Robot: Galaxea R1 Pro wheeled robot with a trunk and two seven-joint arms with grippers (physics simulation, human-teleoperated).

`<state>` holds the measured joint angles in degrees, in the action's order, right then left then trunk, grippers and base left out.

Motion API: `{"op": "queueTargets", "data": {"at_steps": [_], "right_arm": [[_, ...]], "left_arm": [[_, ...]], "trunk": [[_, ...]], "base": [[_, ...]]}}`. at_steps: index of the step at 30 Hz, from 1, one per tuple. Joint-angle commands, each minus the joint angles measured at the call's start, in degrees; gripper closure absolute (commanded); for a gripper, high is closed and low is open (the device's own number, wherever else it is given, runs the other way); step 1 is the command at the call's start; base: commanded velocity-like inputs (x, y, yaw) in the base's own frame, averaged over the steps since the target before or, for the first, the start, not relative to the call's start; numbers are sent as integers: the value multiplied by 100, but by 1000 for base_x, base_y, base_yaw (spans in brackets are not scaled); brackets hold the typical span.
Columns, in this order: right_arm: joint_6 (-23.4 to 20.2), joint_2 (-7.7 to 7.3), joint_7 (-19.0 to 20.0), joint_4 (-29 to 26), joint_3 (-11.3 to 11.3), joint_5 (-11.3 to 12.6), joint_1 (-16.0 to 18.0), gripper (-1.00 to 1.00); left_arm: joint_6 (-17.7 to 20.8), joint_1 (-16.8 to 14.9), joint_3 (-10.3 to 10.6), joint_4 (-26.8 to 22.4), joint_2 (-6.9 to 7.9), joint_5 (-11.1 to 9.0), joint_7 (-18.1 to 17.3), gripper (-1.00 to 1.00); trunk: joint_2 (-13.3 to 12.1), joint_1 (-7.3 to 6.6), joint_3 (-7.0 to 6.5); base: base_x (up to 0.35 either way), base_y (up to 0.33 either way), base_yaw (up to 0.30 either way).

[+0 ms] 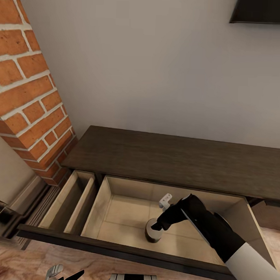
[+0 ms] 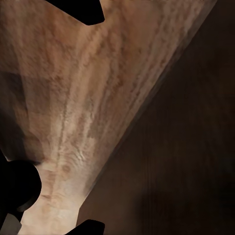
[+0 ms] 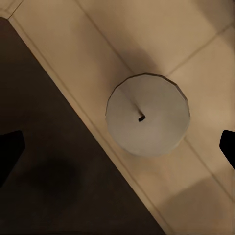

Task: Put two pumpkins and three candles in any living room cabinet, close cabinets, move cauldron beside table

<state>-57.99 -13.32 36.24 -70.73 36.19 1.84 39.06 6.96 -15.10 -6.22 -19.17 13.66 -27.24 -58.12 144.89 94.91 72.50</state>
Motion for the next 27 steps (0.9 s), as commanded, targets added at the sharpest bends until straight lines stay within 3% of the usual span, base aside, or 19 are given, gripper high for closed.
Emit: {"op": "queueTargets", "data": {"at_steps": [1,15,27], "right_arm": [[-33,-11,6,-28,14,13,5,-100],[-70,-283,52,-141,75,56,5,-100],[-108,-704,379,-400,112,112,-3,-100]], "left_arm": [[60,-2,-10,1,-1,-29,-23,-100],[60,0,-10,1,2,-27,-20,-100],[60,-1,-11,1,3,-32,-22,-100]], "trunk": [[2,-1,4],[2,-1,4],[2,-1,4]], "base": [[0,0,0],[0,0,0],[0,0,0]]}}
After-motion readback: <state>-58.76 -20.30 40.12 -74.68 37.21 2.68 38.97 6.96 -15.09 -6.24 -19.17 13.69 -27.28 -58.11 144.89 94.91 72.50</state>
